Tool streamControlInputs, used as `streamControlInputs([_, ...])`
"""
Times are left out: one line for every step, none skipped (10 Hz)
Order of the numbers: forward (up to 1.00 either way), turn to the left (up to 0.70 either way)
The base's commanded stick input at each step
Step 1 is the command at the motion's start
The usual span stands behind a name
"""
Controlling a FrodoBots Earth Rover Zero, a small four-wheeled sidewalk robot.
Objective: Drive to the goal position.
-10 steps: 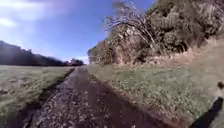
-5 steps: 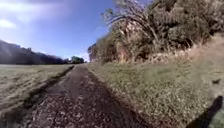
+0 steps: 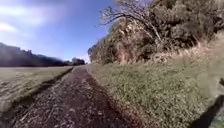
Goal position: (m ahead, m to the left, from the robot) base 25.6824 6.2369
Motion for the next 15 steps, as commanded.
streamControlInputs([0.6,0.0])
streamControlInputs([0.23,0.0])
streamControlInputs([0.0,0.0])
streamControlInputs([0.0,0.0])
streamControlInputs([0.0,0.0])
streamControlInputs([0.0,0.0])
streamControlInputs([0.0,0.0])
streamControlInputs([0.0,0.03])
streamControlInputs([0.0,0.07])
streamControlInputs([0.0,0.85])
streamControlInputs([0.0,0.85])
streamControlInputs([0.0,0.85])
streamControlInputs([0.0,0.85])
streamControlInputs([0.0,0.85])
streamControlInputs([0.0,0.85])
